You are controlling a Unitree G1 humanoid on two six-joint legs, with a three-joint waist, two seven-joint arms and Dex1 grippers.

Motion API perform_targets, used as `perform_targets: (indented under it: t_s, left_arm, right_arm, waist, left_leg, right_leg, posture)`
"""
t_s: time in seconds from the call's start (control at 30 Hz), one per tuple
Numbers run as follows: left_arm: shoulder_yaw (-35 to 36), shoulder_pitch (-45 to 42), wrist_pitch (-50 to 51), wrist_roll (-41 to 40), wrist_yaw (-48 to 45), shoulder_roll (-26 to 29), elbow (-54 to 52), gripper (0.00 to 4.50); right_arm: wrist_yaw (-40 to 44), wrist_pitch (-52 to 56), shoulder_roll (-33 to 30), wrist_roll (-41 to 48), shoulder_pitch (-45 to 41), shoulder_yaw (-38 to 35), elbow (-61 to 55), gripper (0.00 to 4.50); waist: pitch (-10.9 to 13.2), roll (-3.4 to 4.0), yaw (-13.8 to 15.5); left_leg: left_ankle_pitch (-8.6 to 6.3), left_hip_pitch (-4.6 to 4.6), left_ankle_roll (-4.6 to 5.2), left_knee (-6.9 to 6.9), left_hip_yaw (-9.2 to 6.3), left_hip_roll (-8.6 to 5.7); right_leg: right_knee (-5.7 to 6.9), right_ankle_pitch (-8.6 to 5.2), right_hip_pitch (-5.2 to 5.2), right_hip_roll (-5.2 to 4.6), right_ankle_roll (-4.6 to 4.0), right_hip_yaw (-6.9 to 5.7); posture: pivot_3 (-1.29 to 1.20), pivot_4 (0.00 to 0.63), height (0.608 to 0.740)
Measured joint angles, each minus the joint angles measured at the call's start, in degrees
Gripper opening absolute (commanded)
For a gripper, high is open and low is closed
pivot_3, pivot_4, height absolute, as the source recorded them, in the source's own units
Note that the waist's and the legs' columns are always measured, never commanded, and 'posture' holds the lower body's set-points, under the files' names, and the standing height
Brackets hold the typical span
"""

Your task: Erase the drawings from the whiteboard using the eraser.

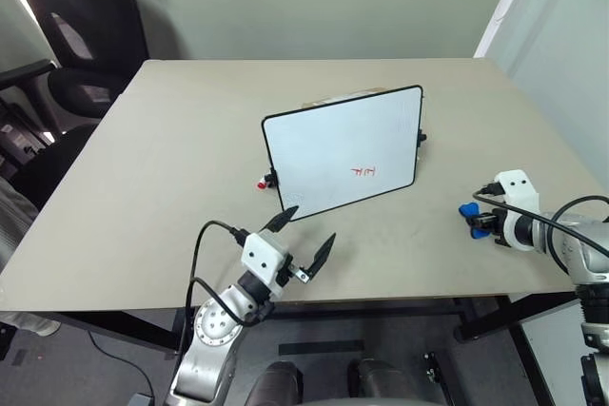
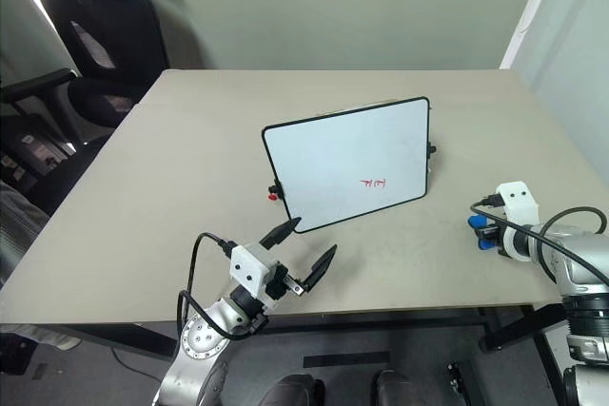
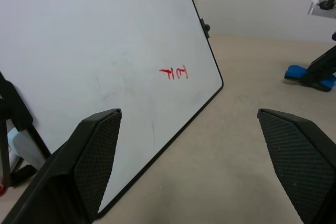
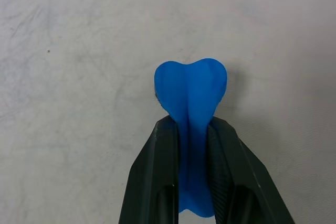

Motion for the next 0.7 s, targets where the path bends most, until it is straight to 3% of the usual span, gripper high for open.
perform_targets:
  t_s: [0.23, 0.37, 0.53, 0.7]
  left_arm:
    - [0.0, -0.67, -0.03, 0.02, 0.01, -0.32, 1.15, 4.5]
    - [0.16, -1.03, -0.05, -0.03, -0.11, -0.26, 1.82, 4.5]
    - [0.2, -1.27, -0.13, -0.08, -0.28, 0.01, 1.77, 4.5]
    - [0.27, -0.47, -0.1, -0.11, -0.27, 0.31, 1.62, 4.5]
  right_arm:
    - [0.34, 1.52, 0.12, 0.78, 0.49, -1.44, -6.07, 0.66]
    - [-0.09, 3.52, 4.6, 2.94, -2.66, -1.87, -12.5, 0.66]
    - [-1.36, 4.37, 9.85, 3.11, -10.4, 3.79, -14.69, 0.66]
    - [-1.7, 2.62, 14.32, 1.12, -15.88, 8.57, -8.75, 0.66]
  waist:
    - [0.0, 0.01, 0.01]
    - [-0.01, 0.04, -0.51]
    - [-0.07, 0.08, -0.66]
    - [-0.11, 0.12, -0.22]
  left_leg:
    - [0.05, 0.0, 0.04, 0.01, 0.01, 0.0]
    - [0.09, 0.07, 0.12, -0.01, 0.01, 0.01]
    - [0.15, 0.28, 0.23, -0.02, -0.01, 0.02]
    - [0.14, 0.32, 0.25, -0.02, -0.03, 0.01]
  right_leg:
    - [0.0, 0.0, 0.0, 0.0, 0.0, 0.0]
    - [0.02, 0.0, -0.03, 0.02, 0.01, -0.01]
    - [0.01, 0.01, -0.05, 0.02, 0.01, 0.0]
    - [-0.05, 0.06, -0.29, -0.02, -0.08, 0.0]
  posture:
    - [0.0, 0.15, 0.739]
    - [0.0, 0.15, 0.739]
    - [0.0, 0.15, 0.739]
    - [0.0, 0.15, 0.739]
